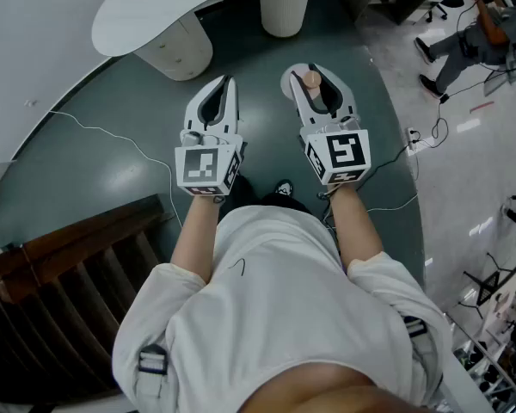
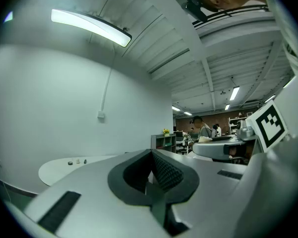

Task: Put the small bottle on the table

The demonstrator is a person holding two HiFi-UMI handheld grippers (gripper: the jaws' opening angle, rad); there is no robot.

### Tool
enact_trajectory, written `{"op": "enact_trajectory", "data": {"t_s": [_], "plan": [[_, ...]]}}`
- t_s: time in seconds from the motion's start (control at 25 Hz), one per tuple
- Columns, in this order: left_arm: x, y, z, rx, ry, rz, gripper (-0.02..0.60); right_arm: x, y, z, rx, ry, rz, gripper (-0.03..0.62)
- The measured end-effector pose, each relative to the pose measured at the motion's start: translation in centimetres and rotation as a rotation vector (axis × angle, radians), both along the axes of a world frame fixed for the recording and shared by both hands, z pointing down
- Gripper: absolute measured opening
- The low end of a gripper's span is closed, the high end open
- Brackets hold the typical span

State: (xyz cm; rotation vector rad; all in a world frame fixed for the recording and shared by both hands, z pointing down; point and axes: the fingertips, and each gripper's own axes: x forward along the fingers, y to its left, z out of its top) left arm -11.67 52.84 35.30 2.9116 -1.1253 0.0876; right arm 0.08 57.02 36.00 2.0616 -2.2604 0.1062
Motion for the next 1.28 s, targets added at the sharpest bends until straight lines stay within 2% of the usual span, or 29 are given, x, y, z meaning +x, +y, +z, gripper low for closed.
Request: {"op": "enact_trajectory", "data": {"t_s": [0.2, 0.36, 0.64, 0.96, 1.28], "plan": [[0.7, -0.5, 0.9, -0.016, -0.008, 0.007, 0.012, 0.5, -0.8, 0.6, -0.003, -0.009, -0.008, 0.13], [-0.7, -1.8, 2.1, -0.042, -0.023, 0.007, 0.012, -1.1, -2.0, 2.1, -0.039, -0.018, -0.022, 0.13], [-4.3, -8.4, 3.0, -0.06, -0.002, 0.04, 0.012, -4.5, -7.4, 3.2, -0.069, -0.008, 0.012, 0.129], [-7.1, -14.5, 3.3, -0.055, 0.014, 0.1, 0.012, -7.2, -13.2, 3.0, -0.045, -0.014, 0.064, 0.129], [-6.3, -19.3, 4.0, -0.087, 0.011, 0.098, 0.012, -5.6, -18.1, 2.6, -0.058, -0.015, 0.073, 0.129]]}}
